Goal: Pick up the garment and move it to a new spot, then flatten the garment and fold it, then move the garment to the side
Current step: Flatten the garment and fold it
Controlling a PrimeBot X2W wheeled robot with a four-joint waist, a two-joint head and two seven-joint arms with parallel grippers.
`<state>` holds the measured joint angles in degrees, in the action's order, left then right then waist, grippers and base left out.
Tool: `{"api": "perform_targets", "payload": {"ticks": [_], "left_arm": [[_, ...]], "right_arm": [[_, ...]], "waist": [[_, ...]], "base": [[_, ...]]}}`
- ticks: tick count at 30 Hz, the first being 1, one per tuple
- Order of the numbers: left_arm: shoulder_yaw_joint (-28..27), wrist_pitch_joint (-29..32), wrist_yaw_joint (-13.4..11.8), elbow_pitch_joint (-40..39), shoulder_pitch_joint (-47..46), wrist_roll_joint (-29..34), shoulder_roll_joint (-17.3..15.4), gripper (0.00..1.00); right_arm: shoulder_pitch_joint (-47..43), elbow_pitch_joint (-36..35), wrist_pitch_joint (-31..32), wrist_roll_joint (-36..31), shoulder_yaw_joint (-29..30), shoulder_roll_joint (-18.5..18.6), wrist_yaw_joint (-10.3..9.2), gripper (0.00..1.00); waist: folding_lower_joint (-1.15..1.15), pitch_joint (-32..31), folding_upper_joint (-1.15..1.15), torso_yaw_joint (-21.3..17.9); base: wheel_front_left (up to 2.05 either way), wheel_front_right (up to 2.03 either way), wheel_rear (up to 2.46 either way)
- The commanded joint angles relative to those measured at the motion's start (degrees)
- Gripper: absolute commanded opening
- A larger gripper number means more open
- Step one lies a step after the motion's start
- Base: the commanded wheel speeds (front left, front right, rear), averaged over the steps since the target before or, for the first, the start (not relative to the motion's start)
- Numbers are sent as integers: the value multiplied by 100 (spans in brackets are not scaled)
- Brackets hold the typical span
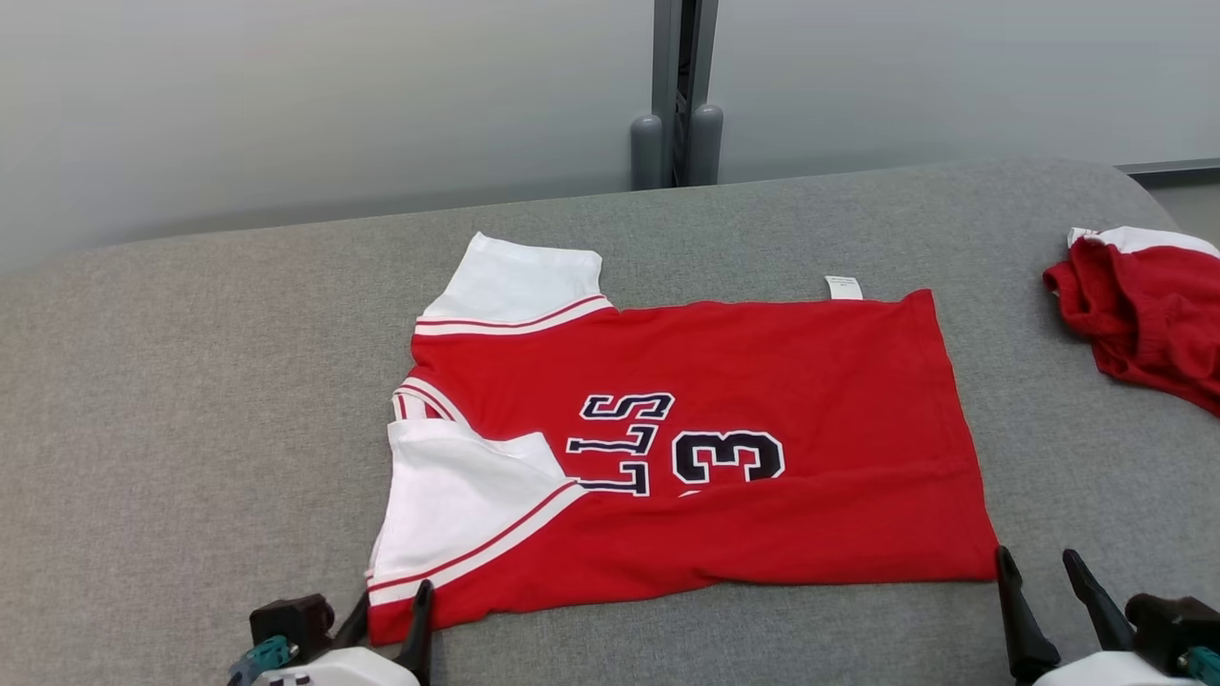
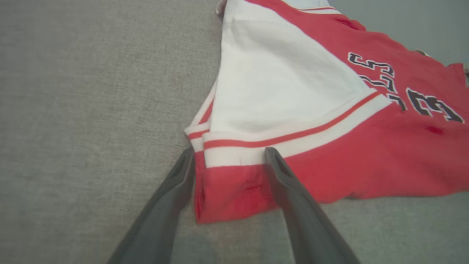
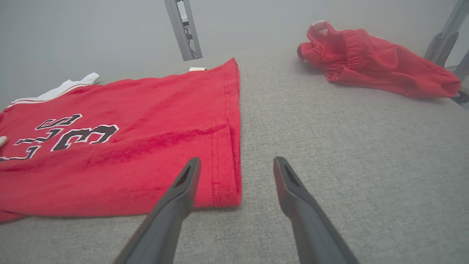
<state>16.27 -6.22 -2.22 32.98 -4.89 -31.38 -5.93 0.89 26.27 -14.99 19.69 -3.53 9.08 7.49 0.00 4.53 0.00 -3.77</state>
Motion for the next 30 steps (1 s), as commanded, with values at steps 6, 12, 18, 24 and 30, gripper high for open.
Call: {"api": "perform_targets", "payload": {"ticks": [6, 12, 18, 24, 30], "left_arm": [[78, -54, 107, -22, -11, -24, -5, 0], [124, -119, 150, -139, -35, 4, -41, 0], [180, -138, 163, -290, -89, 27, -106, 0], [237, -118, 171, -430, -93, 64, -165, 0], [300, -84, 152, -542, -56, 88, -206, 0]], "right_arm": [[121, 354, 10, 97, 223, -93, 0, 100], [269, 705, 190, 664, 135, -138, 0, 100], [448, 989, 310, 1372, -73, -95, 0, 100], [578, 1149, 376, 1917, -427, -19, 0, 100], [670, 1158, 204, 2204, -791, 117, 0, 0]], "waist": [[0, -20, 0, 39], [0, -17, 0, 108], [0, 45, 0, 201], [0, 115, 0, 271], [0, 130, 0, 305]], "base": [[0, 0, 0], [0, 0, 0], [0, 0, 0], [0, 0, 0], [0, 0, 0]]}}
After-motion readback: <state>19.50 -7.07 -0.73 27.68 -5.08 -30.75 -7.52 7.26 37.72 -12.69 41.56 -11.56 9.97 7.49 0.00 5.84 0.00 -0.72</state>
